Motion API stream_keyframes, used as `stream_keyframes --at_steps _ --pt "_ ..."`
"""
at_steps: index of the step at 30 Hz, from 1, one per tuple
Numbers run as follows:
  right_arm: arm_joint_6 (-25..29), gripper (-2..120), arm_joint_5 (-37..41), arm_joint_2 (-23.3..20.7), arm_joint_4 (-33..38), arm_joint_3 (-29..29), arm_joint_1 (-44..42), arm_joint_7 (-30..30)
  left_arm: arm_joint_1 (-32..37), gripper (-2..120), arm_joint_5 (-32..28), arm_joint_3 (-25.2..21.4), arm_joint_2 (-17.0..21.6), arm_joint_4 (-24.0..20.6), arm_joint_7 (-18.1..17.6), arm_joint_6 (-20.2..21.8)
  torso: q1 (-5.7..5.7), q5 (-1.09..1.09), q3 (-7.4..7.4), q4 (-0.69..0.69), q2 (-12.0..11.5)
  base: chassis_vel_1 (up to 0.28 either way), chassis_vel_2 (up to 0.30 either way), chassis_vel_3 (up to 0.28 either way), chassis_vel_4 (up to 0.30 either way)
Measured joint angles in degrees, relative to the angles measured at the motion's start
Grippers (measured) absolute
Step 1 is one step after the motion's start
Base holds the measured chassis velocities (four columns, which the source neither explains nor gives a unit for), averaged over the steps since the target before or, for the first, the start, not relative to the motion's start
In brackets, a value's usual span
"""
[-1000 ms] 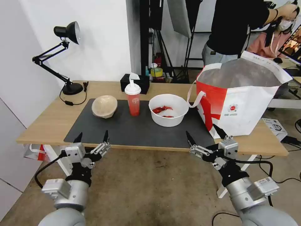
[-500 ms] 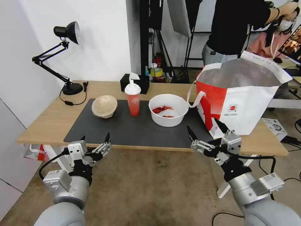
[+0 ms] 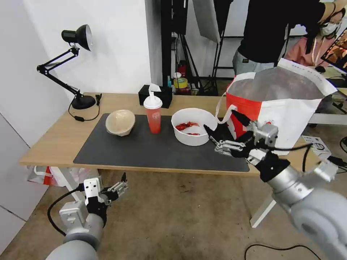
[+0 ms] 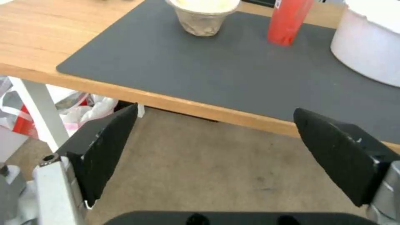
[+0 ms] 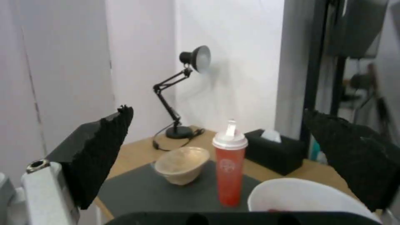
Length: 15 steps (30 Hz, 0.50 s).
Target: Pick up the trash from the table and place it into the takeout bag.
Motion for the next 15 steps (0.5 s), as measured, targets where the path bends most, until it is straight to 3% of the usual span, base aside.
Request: stream_keyframes --at_steps 1,5,6,9,15 --pt "0.0 100 0.0 0.0 0.0 0.0 0.0 0.0 0.0 100 0.0 0.0 0.0 0.0 0.0 0.0 0.00 0.00 0.00 0.00 0.0 0.000 0.000 0.000 0.000" --pt "-5.2 100 14.1 -4.9 -2.2 -4.5 11.1 3.4 0.5 100 1.1 0.0 -0.8 0.0 0.0 -1.0 0.00 0.00 0.00 0.01 0.0 0.000 0.000 0.000 0.000" --pt "-5.2 100 14.1 -4.9 -2.2 -4.5 11.1 3.4 0.5 100 1.1 0.0 -0.8 0.0 0.0 -1.0 0.00 0.00 0.00 0.01 0.0 0.000 0.000 0.000 0.000" --pt "-10.4 100 22.0 -7.0 -3.5 -8.6 20.2 6.7 0.4 100 1.5 0.0 -1.5 0.0 0.2 -2.0 0.00 -0.01 0.00 0.01 0.0 0.000 0.000 0.000 0.000" --pt "-21.8 100 27.1 -6.8 -7.5 -17.5 35.9 16.8 0.3 100 2.7 -0.2 -2.2 0.1 1.2 -4.0 0.00 -0.01 0.00 0.01 0.0 0.000 0.000 0.000 0.000"
